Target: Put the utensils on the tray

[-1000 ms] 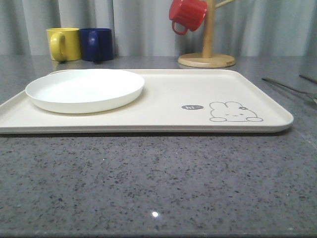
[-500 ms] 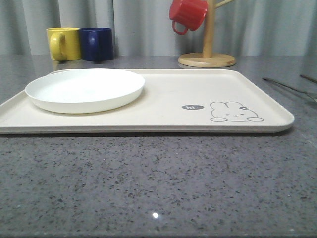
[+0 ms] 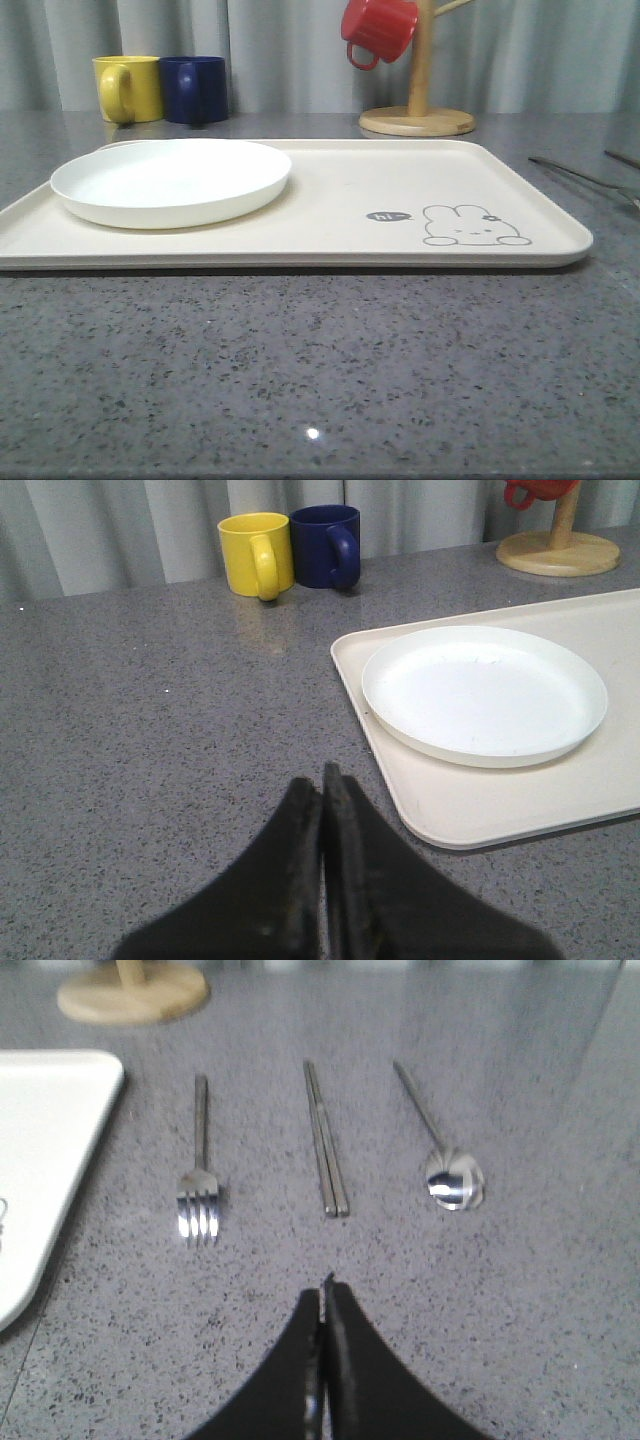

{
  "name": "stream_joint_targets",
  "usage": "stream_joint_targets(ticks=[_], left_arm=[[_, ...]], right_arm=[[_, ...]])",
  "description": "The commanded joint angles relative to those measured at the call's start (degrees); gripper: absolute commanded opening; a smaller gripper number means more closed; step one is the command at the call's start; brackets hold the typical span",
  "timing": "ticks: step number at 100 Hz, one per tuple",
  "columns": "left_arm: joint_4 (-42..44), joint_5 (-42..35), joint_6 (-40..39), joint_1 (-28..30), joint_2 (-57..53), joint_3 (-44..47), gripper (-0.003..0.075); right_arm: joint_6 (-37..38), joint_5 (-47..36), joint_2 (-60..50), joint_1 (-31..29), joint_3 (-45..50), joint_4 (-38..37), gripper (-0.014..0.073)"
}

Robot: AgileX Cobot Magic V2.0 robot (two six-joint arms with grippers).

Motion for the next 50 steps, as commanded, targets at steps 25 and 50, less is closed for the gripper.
stream_joint_targets(ticks=[25, 50], left_arm=[[-0.39, -4.12, -0.42, -0.10, 0.57, -1.44, -0.0019], [-0.39, -4.12, -0.42, -0.10, 0.57, -1.44, -0.0019]], right_arm=[[-0.53, 6.22, 25.80, 1.94, -20.04, 0.60, 0.0386], [-0.53, 15.47, 44.26, 9.14, -35.98, 0.72, 0.0381]])
